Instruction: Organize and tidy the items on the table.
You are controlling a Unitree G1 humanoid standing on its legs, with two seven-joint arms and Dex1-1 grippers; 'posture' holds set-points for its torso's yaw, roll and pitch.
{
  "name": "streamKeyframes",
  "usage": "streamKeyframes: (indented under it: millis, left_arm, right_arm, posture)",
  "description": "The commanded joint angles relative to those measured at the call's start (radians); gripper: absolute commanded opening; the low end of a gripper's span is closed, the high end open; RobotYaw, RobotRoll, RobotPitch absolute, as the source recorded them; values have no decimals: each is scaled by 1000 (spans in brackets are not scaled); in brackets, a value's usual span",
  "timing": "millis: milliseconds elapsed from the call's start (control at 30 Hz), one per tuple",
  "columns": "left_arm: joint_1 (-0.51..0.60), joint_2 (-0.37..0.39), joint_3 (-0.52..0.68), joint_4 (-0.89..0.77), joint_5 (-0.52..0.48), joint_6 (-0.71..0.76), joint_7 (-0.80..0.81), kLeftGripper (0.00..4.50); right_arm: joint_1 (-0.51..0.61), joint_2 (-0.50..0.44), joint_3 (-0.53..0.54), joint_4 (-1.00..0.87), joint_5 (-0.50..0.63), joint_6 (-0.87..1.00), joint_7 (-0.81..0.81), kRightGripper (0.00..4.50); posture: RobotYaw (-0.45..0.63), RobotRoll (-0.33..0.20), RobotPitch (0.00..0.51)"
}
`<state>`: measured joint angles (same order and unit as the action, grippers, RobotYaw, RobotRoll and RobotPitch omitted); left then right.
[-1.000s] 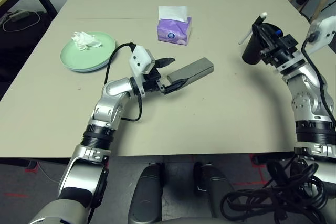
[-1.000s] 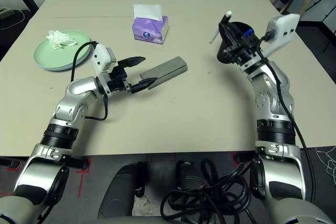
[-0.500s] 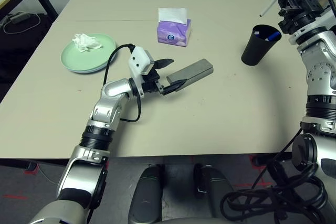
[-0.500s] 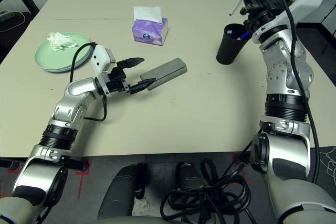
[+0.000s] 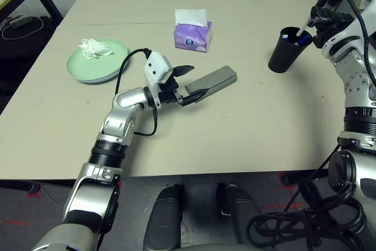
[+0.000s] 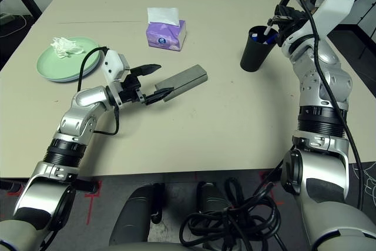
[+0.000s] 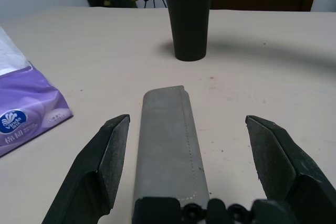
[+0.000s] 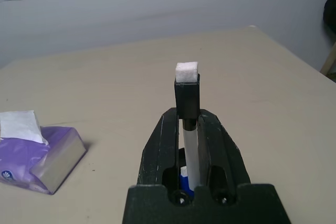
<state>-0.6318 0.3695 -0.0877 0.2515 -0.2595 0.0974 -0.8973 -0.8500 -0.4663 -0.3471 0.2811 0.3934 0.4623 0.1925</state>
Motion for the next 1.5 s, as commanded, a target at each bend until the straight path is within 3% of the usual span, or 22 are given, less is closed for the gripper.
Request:
streamKeyframes:
  millis: [33,300,633,700,900,1133,1367,1500]
  left_arm:
    - [-15,-3,10,17,9,16,21,4500]
    - [-17,-11,18,13,-4,16,21,4500]
    - [-16,-10,17,10,-4,21,21,4500]
    - [-16,-10,17,11,-3,22,22,4500]
    - [-21,-6,23,16,5,26,37,4500]
    - [14,-55,86,-43,-21,55,167,4500]
    - [87,-156,195,-132,-34,62,406,4500]
    - [99,-169,257,-146,-24,27,517,4500]
  right_arm:
    - [8,-8,3,-17,-7,11,2,342]
    - [22,-13,17,-31,-26,17,-8,342]
    - [18,-5,16,-33,-27,19,-8,4018]
    - [17,-4,16,-33,-26,19,-7,4473]
    - [36,0,31,-49,-18,-61,70,4473]
    - [226,36,18,-147,34,-298,289,4473]
    - [348,132,1,-136,-32,-442,152,4473]
    - [372,190,-12,-138,-55,-475,44,4473]
  posture:
    - [64,0,129]
    - [62,0,128]
    - [62,0,127]
    - [63,0,126]
    - [57,0,127]
    - [53,0,127]
    - [62,0,128]
    - [68,0,128]
